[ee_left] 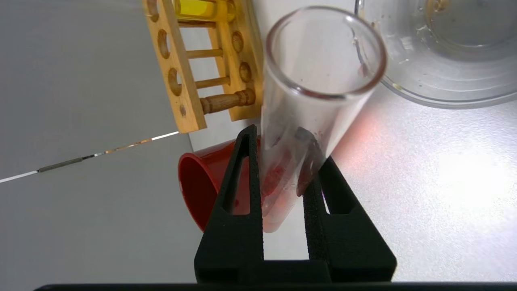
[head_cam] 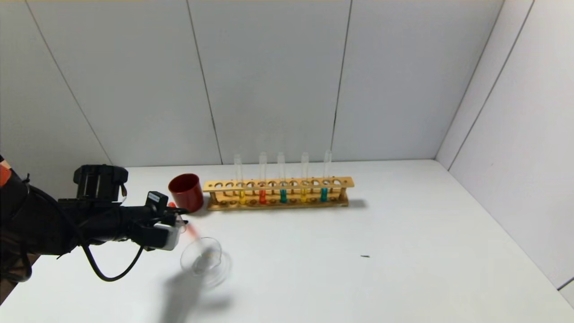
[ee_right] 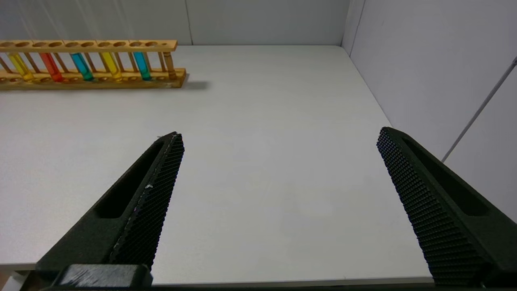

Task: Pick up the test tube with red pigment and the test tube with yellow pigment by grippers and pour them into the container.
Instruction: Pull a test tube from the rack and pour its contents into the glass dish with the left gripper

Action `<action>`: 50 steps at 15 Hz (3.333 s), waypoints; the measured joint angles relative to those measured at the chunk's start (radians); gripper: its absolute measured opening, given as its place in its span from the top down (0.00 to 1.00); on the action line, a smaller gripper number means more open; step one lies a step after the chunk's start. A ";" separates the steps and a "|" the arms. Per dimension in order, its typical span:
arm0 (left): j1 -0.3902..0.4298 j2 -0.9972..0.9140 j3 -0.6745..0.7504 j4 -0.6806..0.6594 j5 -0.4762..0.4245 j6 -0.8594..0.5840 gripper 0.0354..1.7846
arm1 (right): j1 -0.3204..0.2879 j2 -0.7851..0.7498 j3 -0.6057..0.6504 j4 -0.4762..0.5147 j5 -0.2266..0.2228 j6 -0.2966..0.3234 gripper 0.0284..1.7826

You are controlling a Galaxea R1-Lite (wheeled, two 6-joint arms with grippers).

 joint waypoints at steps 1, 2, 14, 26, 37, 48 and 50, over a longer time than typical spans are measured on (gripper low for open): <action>0.000 0.011 -0.011 0.000 0.006 0.010 0.83 | 0.000 0.000 0.000 0.000 0.000 0.000 0.02; 0.000 0.021 -0.018 0.001 0.010 0.036 0.83 | 0.000 0.000 0.000 0.000 0.000 0.000 0.02; -0.009 0.020 -0.026 0.058 0.091 0.191 0.83 | 0.000 0.000 0.000 0.000 0.000 0.000 0.02; -0.044 0.012 -0.026 0.057 0.155 0.293 0.83 | 0.000 0.000 0.000 0.000 0.000 0.000 0.02; -0.069 0.000 -0.022 0.047 0.209 0.350 0.83 | 0.000 0.000 0.000 0.000 0.000 0.000 0.02; -0.094 -0.017 -0.008 0.042 0.240 0.388 0.83 | 0.000 0.000 0.000 0.000 0.000 0.000 0.02; -0.105 -0.018 -0.006 0.042 0.247 0.390 0.83 | 0.000 0.000 0.000 0.000 0.000 -0.001 0.02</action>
